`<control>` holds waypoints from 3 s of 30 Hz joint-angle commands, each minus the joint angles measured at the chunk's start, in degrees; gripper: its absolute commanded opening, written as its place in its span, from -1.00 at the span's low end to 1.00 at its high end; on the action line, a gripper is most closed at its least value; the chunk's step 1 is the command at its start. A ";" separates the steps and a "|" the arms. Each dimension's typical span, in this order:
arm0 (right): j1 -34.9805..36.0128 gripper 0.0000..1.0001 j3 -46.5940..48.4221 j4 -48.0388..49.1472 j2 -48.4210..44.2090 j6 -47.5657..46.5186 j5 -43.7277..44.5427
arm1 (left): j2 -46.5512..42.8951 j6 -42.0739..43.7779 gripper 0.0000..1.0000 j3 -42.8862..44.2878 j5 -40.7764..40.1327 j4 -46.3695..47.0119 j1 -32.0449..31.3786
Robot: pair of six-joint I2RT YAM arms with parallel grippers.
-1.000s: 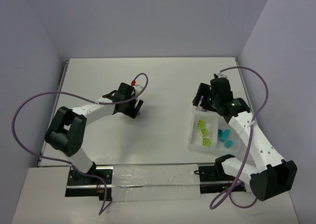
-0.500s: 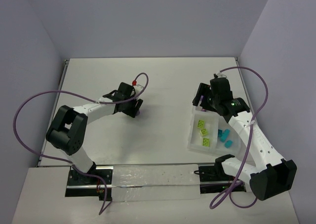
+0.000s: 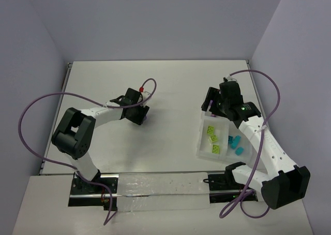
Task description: Sort the legos into containers by color
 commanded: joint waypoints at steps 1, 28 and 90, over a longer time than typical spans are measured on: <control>0.45 0.60 2.37 2.22 -0.33 -0.25 0.22 | 0.54 -0.71 0.13 1.74 0.78 0.63 0.20; 5.69 0.63 17.09 8.42 18.44 7.84 -43.60 | -15.74 -6.97 -0.99 11.05 15.04 -3.72 -3.50; -14.79 -1.00 10.00 15.93 18.98 9.08 -29.17 | -9.17 -7.91 -1.00 26.78 16.66 -11.64 -14.39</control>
